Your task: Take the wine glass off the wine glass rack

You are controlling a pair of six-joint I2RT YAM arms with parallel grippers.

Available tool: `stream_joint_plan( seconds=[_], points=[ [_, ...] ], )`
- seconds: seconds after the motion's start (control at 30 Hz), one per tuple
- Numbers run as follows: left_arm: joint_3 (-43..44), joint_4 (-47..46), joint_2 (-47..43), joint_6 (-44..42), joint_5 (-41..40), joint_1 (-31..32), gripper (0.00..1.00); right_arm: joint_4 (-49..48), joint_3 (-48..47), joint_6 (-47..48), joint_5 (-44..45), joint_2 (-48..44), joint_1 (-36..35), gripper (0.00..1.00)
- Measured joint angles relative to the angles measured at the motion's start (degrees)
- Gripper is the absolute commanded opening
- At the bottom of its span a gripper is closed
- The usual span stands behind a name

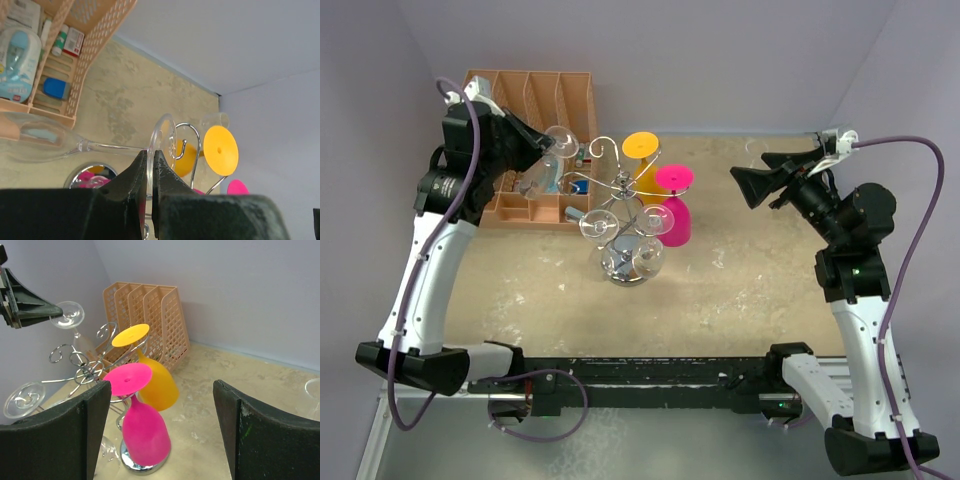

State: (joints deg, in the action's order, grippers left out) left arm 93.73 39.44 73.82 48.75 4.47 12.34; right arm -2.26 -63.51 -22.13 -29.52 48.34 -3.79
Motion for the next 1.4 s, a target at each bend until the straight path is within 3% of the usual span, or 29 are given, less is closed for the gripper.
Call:
stream_joint_plan(
  seconds=[0.13, 0.3, 0.5, 0.77, 1.1, 1.4],
  points=[
    [2.4, -0.8, 0.1, -0.6, -2.6, 0.0, 0.0, 0.1, -0.2, 0.0, 0.0, -0.1, 0.0, 0.85],
    [4.5, -9.0, 1.6, 0.5, 2.5, -0.1, 0.0, 0.1, -0.2, -0.4, 0.0, -0.3, 0.0, 0.85],
    [4.6, -27.5, 3.5, 8.4, 13.4, -0.2, 0.0, -0.9, -0.2, -2.9, -0.1, -0.5, 0.0, 0.85],
    [5.4, -55.0, 5.7, 26.9, 23.9, 0.9, 0.0, -5.6, -0.4, -7.9, -0.3, 0.1, 0.0, 0.85],
    [3.5, -73.1, 6.5, 41.0, 28.7, 9.3, 0.0, -19.6, -0.8, -16.5, -2.4, 5.8, 0.0, 0.88],
    [-0.8, -80.9, 8.3, 49.3, 30.1, 12.6, 0.0, -44.4, -1.6, -32.6, -13.6, 19.8, 0.0, 0.92]
  ],
)
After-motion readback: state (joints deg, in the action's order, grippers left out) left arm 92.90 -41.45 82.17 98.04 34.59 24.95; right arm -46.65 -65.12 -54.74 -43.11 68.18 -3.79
